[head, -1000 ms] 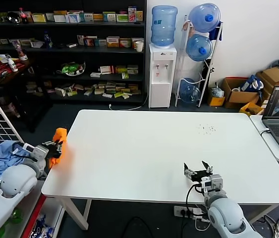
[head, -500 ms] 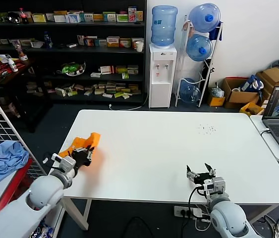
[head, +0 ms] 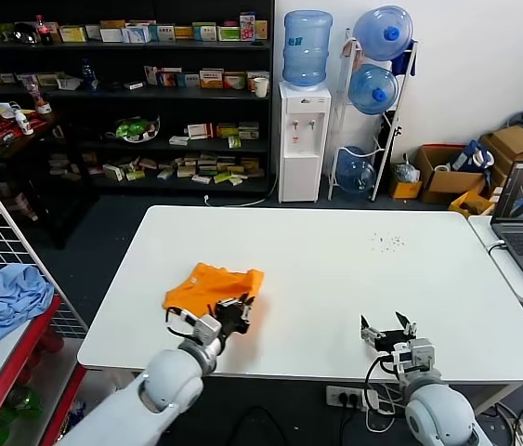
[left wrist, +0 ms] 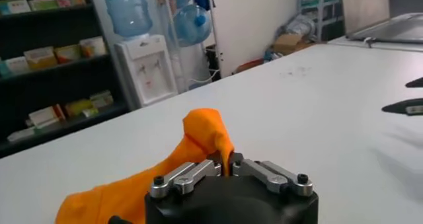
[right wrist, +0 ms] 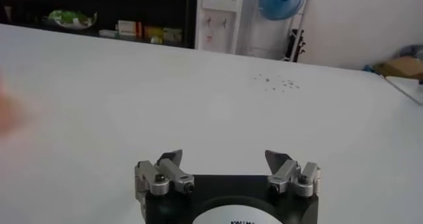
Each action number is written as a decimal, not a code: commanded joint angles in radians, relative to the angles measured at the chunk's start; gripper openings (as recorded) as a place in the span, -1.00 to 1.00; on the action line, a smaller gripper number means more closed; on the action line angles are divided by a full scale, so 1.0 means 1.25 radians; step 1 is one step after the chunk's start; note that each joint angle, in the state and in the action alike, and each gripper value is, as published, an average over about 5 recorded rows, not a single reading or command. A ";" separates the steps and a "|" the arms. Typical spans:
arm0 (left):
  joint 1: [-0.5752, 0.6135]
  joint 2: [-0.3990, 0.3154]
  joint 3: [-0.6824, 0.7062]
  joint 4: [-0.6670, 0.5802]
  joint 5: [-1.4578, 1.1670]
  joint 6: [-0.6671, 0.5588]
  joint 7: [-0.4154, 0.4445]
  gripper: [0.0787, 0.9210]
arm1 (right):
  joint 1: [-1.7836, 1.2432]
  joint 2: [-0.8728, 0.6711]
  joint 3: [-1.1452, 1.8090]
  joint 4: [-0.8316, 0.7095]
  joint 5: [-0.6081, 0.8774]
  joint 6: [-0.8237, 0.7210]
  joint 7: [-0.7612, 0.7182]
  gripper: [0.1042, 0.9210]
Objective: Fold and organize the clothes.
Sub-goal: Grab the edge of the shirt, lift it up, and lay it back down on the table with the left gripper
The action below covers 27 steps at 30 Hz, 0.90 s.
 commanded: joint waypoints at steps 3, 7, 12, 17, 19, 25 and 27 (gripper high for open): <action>-0.039 -0.293 0.076 0.151 -0.014 -0.030 -0.074 -0.85 | -0.007 -0.003 0.016 -0.002 0.000 0.001 -0.001 0.76; -0.057 -0.364 0.048 0.226 -0.055 -0.062 -0.117 -0.85 | -0.003 0.001 0.014 -0.005 -0.002 0.000 0.000 0.76; -0.083 -0.431 0.001 0.322 -0.135 -0.155 -0.144 -0.80 | 0.006 0.010 0.012 -0.010 -0.007 0.002 0.002 0.76; -0.099 -0.484 -0.055 0.383 -0.178 -0.275 -0.146 -0.49 | 0.016 0.024 0.007 -0.016 -0.017 0.011 0.002 0.76; -0.099 -0.491 -0.070 0.389 -0.175 -0.305 -0.144 -0.35 | 0.017 0.026 0.005 -0.015 -0.020 0.015 0.003 0.76; -0.054 -0.410 -0.053 0.280 -0.091 -0.304 -0.127 0.06 | 0.011 0.025 0.019 0.000 -0.036 0.033 -0.016 0.76; -0.028 -0.360 -0.050 0.230 -0.049 -0.297 -0.110 0.18 | 0.007 0.029 0.034 0.005 -0.059 0.043 -0.043 0.76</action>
